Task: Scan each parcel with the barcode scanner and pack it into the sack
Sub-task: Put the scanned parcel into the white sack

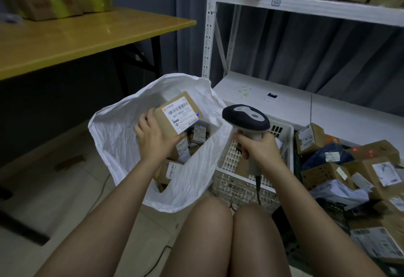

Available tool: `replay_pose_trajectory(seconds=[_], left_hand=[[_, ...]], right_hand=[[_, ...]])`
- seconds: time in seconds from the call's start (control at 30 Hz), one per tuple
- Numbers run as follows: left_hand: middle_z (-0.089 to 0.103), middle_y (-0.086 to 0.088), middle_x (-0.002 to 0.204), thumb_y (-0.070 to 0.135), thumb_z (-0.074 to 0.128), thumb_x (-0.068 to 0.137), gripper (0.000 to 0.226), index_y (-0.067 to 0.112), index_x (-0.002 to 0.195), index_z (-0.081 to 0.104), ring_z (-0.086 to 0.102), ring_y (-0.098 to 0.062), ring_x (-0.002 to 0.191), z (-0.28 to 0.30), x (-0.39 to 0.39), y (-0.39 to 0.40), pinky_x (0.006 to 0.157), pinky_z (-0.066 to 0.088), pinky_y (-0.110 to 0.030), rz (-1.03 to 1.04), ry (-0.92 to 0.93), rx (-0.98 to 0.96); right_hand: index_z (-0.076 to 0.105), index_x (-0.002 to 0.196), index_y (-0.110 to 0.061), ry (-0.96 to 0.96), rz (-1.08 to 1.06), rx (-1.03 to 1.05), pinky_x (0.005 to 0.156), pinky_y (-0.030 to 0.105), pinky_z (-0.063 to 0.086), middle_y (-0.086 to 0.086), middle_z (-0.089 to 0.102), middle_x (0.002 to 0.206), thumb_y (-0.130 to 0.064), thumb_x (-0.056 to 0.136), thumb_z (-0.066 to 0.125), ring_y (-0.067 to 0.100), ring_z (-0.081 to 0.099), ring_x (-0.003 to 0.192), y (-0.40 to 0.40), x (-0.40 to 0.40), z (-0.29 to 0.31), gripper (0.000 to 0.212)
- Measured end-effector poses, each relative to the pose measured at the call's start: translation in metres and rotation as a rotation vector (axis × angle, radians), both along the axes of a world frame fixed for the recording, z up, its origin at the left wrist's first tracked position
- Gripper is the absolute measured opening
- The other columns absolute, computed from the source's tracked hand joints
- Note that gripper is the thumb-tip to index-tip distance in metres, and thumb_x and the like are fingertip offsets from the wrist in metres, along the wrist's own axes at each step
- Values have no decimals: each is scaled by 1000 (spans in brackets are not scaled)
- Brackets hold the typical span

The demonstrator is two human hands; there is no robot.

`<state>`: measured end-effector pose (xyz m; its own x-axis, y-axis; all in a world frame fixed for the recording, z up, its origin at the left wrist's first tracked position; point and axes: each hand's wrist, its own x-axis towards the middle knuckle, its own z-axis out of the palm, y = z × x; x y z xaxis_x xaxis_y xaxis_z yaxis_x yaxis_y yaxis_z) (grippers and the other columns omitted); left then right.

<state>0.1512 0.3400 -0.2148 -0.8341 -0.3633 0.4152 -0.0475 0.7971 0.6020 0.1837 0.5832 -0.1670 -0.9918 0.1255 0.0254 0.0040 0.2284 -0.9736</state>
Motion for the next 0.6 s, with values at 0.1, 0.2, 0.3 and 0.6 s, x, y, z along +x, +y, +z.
replay_pose_trajectory(seconds=[0.1, 0.2, 0.3, 0.6], left_hand=[[32, -15, 143, 53, 84, 60, 107, 10, 141, 30, 27, -36, 130, -17, 2, -16, 105, 28, -49, 113, -132, 58], [33, -14, 141, 56, 84, 59, 108, 9, 139, 28, 33, -36, 128, -43, -6, -29, 102, 31, -46, 156, -293, 96], [29, -11, 138, 64, 81, 55, 116, 7, 138, 23, 44, -30, 120, -65, -29, -29, 82, 41, -38, 114, -478, 210], [-18, -20, 158, 34, 81, 74, 127, 7, 151, -17, -2, -33, 147, -74, -155, 31, 115, 14, -38, -205, -744, 182]], right_hand=[[55, 67, -6, -39, -33, 16, 47, 29, 41, 11, 48, 54, -9, 86, 68, 13, 44, 41, 0, -18, -14, 23], [52, 69, -6, -95, -63, 29, 40, 22, 39, 11, 47, 56, -11, 88, 67, 8, 42, 36, 1, -33, -29, 24], [49, 70, -6, -132, -98, 0, 40, 20, 37, 15, 44, 59, -11, 90, 65, 11, 41, 38, 7, -51, -44, 26], [48, 65, -6, -150, -214, -35, 50, 28, 40, 14, 48, 56, -14, 91, 65, 22, 45, 48, 51, -105, -71, 32]])
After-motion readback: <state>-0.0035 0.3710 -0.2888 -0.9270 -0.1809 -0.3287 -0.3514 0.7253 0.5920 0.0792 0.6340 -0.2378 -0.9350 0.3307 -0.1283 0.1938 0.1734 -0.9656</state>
